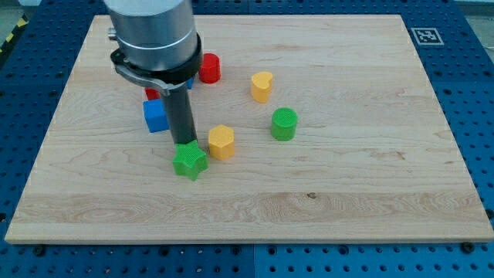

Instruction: Point at the blue cube

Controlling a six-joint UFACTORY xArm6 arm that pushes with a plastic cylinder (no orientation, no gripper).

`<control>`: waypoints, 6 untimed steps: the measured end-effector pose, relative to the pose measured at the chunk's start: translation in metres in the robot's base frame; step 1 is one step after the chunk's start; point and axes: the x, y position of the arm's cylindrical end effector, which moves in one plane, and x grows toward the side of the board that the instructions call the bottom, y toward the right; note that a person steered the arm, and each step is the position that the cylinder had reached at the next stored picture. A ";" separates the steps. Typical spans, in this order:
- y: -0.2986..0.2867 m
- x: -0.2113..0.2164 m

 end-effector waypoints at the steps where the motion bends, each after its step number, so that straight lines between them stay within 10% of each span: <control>1: 0.027 -0.002; 6: 0.011 -0.064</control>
